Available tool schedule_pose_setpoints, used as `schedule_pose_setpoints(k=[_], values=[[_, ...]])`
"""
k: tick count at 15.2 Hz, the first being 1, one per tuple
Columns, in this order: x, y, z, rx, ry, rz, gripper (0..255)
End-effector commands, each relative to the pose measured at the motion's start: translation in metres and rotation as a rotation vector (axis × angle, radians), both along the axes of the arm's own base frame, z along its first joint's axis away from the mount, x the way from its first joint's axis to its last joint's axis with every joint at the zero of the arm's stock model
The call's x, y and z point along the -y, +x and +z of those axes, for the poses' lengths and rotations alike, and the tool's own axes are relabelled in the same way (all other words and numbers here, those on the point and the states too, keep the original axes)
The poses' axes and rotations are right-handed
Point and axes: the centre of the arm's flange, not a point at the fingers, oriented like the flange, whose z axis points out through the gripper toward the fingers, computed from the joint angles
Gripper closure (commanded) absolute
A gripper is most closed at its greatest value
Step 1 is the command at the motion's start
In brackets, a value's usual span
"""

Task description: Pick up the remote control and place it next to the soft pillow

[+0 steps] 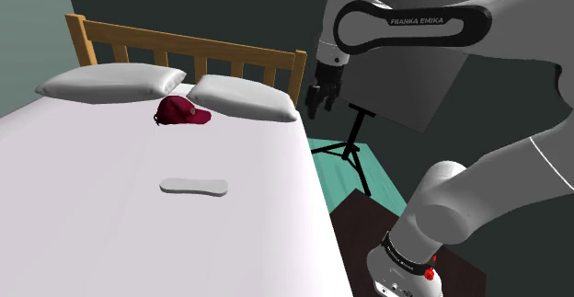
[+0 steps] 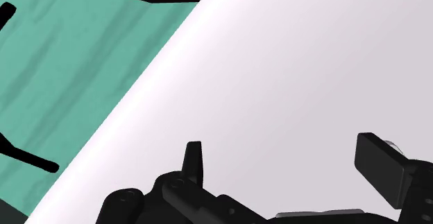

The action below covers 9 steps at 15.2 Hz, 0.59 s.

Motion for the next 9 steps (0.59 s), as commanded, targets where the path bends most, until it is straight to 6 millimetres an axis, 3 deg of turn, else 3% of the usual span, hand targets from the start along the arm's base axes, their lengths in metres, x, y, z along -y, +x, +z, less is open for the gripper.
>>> schedule_pose_setpoints(k=[1,9], values=[[-0.012,0.019,-0.017,0.002,0.002,0.045,0],[-0.067,0.084,-0.077,0.004,0.008,0.219,0]])
